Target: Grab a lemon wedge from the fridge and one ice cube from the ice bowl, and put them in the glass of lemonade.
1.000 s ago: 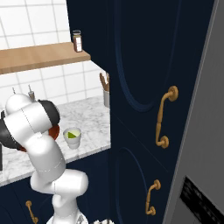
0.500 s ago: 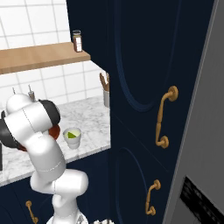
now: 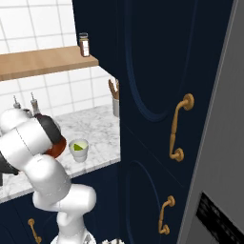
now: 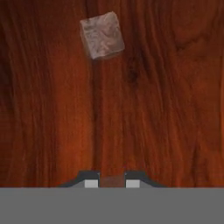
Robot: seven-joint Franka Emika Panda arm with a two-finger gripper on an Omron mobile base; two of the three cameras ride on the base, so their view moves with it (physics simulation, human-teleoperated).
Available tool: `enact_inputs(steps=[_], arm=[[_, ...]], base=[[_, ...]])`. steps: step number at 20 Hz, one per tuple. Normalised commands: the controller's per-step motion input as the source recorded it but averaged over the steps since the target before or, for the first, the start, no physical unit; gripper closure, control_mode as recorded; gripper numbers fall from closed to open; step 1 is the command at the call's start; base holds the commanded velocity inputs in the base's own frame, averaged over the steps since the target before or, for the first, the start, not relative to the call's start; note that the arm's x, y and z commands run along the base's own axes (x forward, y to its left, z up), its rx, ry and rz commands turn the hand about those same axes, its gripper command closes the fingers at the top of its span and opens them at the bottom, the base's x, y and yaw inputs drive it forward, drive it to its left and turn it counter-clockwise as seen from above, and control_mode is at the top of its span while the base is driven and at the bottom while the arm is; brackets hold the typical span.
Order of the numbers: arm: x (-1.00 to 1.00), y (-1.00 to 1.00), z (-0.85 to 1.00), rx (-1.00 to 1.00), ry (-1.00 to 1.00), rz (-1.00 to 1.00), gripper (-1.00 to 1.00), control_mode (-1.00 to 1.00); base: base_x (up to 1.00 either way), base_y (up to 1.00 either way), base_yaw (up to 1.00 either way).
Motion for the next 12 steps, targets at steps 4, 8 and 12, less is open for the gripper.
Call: enact_inputs(steps=[4,8,12], arm=[[-0.05,-0.46,1.00,0.00,-0.38,-0.12,1.00,-1.00],[0.17,-0.82,0.94,0.01,-0.20,-0.20,1.00,-1.00],[0.29,-1.00,0.70,0.06,-0.12,-0.20,1.00,-1.00]], base=[[0.00,0.00,0.00],[0.00,0.00,0.00],[0.00,0.00,0.00]])
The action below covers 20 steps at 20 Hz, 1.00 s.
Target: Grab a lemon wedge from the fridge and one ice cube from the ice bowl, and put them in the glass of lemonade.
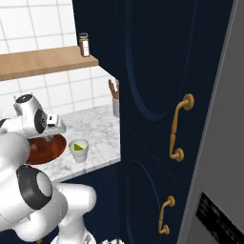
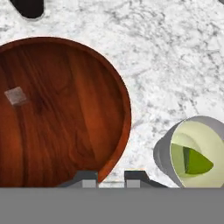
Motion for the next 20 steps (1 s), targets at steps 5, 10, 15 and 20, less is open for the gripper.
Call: enact_inputs(steps=[5,10,15,20], arm=[[0.32,-1.00,0.03,0.02,0.00,-0.17,1.00,-1.00],[0.45,-0.68,-0.03,0.00,0.00,-0.08,1.00,-1.00],[0.14,-0.01,-0.15,-0.01,0.00,0.00,1.00,-1.00],[0.00,0.00,-0.08,0.00,0.00,0.00,-1.00,-1.00]], base=[[0.00,0.00,0.00],[0.00,0.00,0.00],[0.00,0.00,0.00],[0.00,0.00,0.00]])
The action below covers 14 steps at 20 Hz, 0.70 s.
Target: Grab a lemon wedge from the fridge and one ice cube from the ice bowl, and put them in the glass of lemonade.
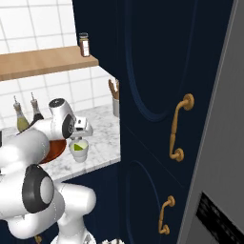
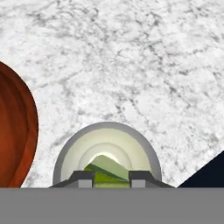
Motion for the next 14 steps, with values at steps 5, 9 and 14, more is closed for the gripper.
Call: enact_inputs(steps=[5,9,14], arm=[[-0.01,0.00,0.24,0.00,-0.02,0.00,-1.00,-1.00],[-0.34,-0.02,0.74,0.00,-0.21,-0.01,-1.00,-1.00],[-1.00,-0.17,1.00,0.00,-0.65,0.00,-1.00,-1.00]], base=[[0.00,0.00,0.00],[0.00,0.00,0.00],[0.00,0.00,0.00]])
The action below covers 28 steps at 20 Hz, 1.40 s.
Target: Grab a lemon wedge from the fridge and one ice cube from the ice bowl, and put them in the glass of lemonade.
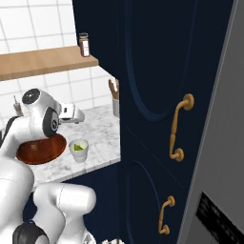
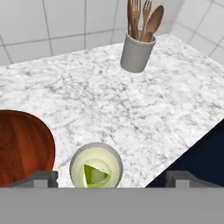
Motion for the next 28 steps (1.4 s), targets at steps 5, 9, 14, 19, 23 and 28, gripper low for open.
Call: enact_inputs(steps=[5,9,14,19,23,28], arm=[[-0.84,-0.16,0.81,0.00,-0.53,0.00,-1.00,-1.00],[0.00,0.00,0.00,0.00,0.00,0.00,-1.00,-1.00],[0.00,0.00,0.00,0.00,0.00,0.00,-1.00,-1.00],[0.00,0.00,0.00,0.00,0.00,0.00,-1.00,-1.00],[0.00,0.00,0.00,0.00,0.00,0.00,-1.00,-1.00],[0.58,0.00,-0.58,-0.05,0.35,0.00,-1.00,-1.00]], base=[[0.00,0.00,0.00],[0.00,0.00,0.00],[0.00,0.00,0.00],[0.00,0.00,0.00],[0.00,0.00,0.00],[0.00,0.00,0.00]])
